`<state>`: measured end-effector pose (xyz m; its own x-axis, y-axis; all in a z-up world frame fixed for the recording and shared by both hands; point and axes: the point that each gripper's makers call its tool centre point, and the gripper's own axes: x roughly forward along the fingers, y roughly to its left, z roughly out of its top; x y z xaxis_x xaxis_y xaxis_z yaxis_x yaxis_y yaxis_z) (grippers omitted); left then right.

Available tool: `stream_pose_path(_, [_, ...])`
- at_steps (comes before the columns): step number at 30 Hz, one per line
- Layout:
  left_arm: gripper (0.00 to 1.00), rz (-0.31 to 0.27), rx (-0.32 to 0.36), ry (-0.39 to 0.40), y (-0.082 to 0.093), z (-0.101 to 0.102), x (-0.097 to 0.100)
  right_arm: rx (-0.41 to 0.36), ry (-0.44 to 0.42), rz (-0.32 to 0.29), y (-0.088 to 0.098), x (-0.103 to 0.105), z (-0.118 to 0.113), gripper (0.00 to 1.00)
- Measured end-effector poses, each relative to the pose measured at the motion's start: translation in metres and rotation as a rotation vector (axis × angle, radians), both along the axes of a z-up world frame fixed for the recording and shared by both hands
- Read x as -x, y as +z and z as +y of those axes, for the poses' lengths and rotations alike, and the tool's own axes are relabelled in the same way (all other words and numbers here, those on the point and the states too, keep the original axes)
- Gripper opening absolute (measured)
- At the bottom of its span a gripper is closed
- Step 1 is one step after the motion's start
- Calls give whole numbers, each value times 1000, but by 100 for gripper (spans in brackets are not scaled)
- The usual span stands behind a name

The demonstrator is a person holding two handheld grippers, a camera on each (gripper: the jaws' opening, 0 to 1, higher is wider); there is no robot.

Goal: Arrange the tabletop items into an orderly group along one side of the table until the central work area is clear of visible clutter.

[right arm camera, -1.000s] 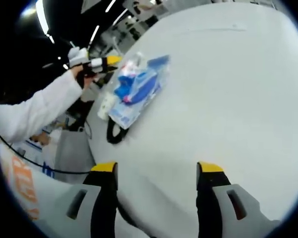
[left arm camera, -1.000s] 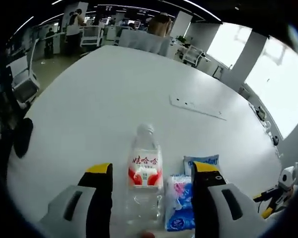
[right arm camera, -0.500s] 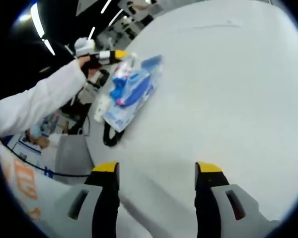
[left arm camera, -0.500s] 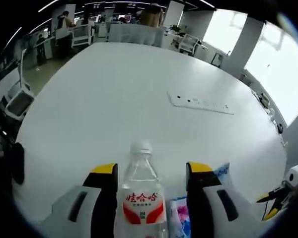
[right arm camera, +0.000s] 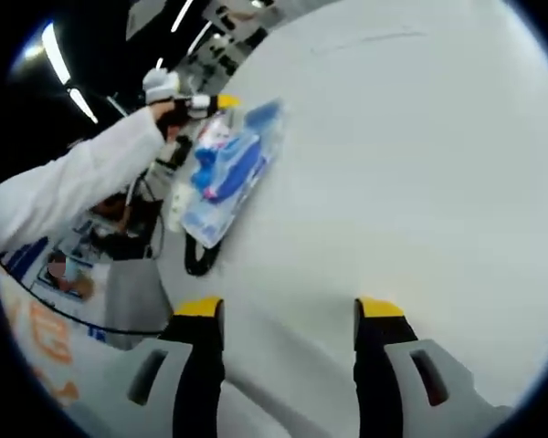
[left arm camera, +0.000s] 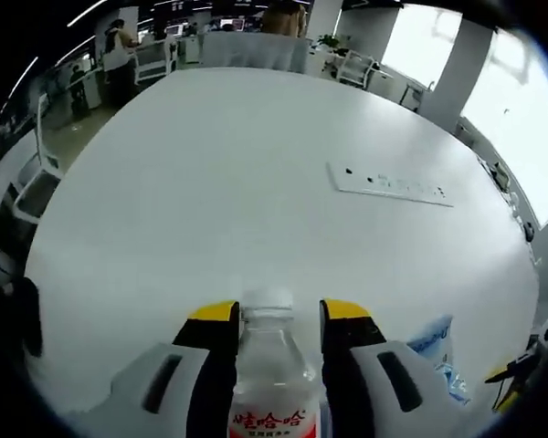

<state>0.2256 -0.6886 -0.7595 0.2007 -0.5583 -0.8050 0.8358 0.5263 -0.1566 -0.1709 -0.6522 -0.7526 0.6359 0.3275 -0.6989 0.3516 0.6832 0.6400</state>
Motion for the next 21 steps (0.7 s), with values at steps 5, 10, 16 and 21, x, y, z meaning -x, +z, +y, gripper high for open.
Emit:
stream_pose_path(5, [29, -14, -21, 6, -6, 2, -4, 2, -18, -15, 3, -3, -6, 57])
stream_pose_path(10, [27, -5, -16, -3, -7, 2, -4, 2, -22, -50, 8, -12, -6, 57])
stream_pose_path(16, [23, 10, -30, -22, -10, -6, 0, 91, 71, -109, 17, -24, -3, 58])
stream_pose_path(21, [22, -31, -35, -45, -5, -3, 4, 144, 128, -145, 24, -28, 3, 60])
